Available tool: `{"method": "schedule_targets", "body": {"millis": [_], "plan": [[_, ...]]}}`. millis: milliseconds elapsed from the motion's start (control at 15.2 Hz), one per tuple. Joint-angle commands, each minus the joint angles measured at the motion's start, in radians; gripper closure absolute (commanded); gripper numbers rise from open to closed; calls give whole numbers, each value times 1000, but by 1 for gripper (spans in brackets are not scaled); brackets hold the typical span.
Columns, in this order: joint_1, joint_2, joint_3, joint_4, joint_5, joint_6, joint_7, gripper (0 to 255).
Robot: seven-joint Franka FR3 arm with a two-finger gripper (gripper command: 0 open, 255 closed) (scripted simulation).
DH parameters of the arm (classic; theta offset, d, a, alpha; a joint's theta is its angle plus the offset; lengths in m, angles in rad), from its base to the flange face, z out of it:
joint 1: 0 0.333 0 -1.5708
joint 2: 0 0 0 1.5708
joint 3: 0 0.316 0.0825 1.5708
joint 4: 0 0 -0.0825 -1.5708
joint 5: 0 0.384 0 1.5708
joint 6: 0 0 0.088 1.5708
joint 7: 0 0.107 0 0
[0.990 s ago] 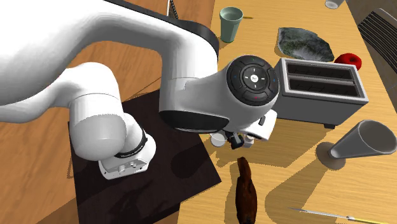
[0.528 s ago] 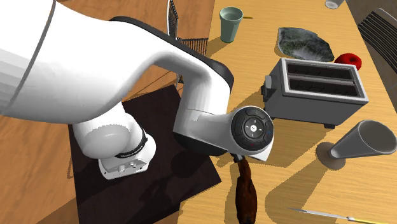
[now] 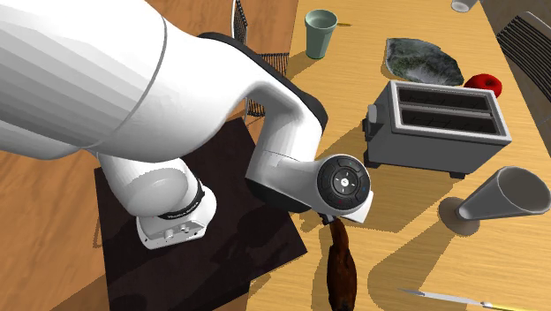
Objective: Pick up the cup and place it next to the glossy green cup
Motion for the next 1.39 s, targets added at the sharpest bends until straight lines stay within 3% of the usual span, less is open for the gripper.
{"method": "schedule_targets", "body": {"millis": [0,264,330,924,1320], "plan": [[6,4,-3,0,5,4,-3,0],[5,4,-3,0,5,4,-3,0],[5,4,-3,0,5,4,-3,255],[6,4,-3,0,6,4,-3,255],[-117,-105,100,9,-109,-109,104,255]]}}
